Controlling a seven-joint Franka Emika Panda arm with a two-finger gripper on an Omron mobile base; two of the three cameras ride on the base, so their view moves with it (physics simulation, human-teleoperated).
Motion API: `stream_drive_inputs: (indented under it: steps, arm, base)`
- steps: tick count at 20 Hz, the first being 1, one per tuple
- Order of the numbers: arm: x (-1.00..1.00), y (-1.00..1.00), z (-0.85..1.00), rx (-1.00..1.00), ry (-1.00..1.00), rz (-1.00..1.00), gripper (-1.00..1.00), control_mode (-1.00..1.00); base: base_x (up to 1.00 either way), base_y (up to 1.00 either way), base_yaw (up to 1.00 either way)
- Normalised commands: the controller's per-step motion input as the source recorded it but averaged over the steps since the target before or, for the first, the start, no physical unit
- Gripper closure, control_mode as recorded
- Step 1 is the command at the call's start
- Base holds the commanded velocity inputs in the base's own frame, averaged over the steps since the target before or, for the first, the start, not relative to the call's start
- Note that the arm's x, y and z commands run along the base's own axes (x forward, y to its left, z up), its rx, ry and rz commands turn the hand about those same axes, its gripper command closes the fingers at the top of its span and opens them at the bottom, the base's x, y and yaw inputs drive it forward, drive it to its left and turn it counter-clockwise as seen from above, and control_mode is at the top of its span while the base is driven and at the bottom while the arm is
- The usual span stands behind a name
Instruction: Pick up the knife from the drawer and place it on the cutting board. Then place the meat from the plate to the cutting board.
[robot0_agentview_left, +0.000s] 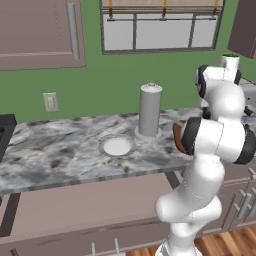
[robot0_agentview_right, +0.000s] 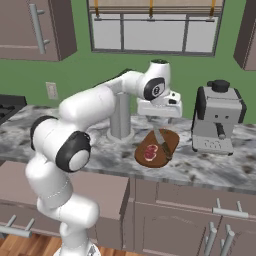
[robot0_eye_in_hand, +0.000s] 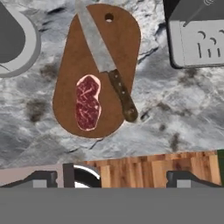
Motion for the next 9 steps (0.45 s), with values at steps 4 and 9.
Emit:
stream_drive_inputs:
  steps: [4,9]
  arm:
    - [-1.0,-0.14,0.17,0.0,-0.18,0.0,-1.0,-1.0]
    - [-1.0,0.12,0.32,-0.04,-0.15,0.0,-1.0,-1.0]
  base:
    - [0.0,0.0,0.0]
    - [0.0,0.0,0.0]
